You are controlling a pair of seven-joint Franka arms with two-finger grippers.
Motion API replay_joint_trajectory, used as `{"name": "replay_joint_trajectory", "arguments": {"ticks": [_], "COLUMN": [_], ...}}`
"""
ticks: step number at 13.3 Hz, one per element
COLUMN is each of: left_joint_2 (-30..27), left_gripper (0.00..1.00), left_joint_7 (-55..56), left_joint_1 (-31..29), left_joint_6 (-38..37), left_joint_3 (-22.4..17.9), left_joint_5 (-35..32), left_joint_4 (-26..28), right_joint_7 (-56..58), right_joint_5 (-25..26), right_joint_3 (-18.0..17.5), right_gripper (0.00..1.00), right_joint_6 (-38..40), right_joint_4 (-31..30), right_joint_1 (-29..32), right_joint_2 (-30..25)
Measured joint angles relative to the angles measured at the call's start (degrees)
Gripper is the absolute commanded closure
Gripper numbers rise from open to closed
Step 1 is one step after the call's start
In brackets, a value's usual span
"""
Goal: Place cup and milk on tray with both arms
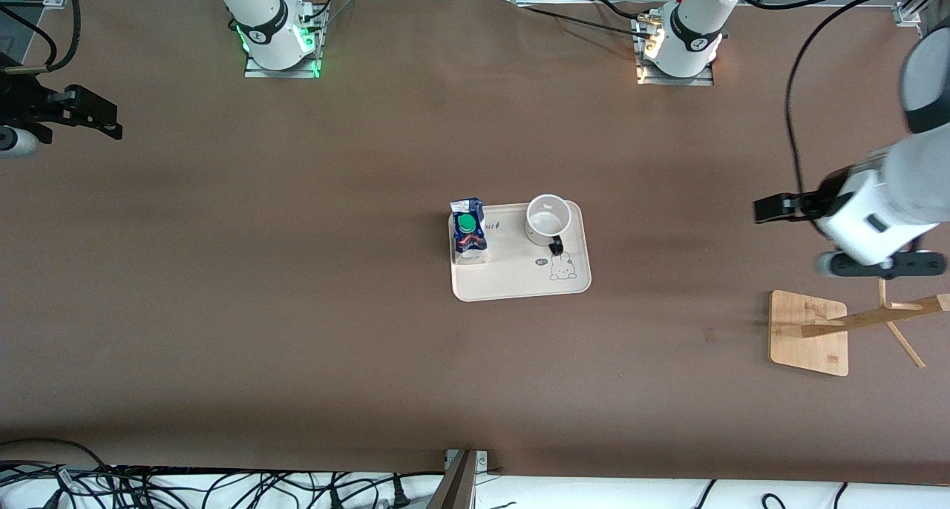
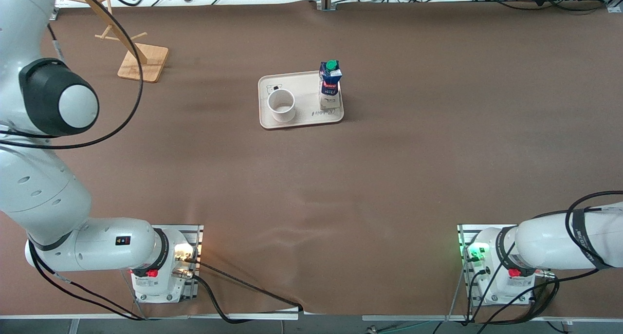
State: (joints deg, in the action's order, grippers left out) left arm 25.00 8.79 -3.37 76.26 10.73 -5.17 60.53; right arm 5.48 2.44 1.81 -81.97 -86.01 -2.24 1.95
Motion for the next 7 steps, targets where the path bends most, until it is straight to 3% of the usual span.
{"name": "replay_joint_trajectory", "arguments": {"ticks": [2,4,5,7], "left_joint_2": [-4.65,-12.36,-15.55,-19.11], "left_gripper": [0.0,0.0,0.0,0.0], "left_joint_7": [-0.94,-1.1,-1.37,-1.51], "left_joint_1": [0.02,0.23,0.58,1.9], "left_joint_6": [9.97,20.82,21.56,20.92], "left_joint_3": [-2.85,-4.24,-4.57,-5.35], "left_joint_5": [0.51,1.42,1.42,1.42], "left_joint_4": [7.49,20.8,25.3,28.87], "right_joint_7": [0.0,0.0,0.0,0.0], "right_joint_5": [0.0,0.0,0.0,0.0], "right_joint_3": [0.0,0.0,0.0,0.0], "right_gripper": [0.0,0.0,0.0,0.0], "right_joint_6": [0.0,0.0,0.0,0.0], "right_joint_4": [0.0,0.0,0.0,0.0], "right_joint_1": [0.0,0.0,0.0,0.0], "right_joint_2": [0.0,0.0,0.0,0.0]}}
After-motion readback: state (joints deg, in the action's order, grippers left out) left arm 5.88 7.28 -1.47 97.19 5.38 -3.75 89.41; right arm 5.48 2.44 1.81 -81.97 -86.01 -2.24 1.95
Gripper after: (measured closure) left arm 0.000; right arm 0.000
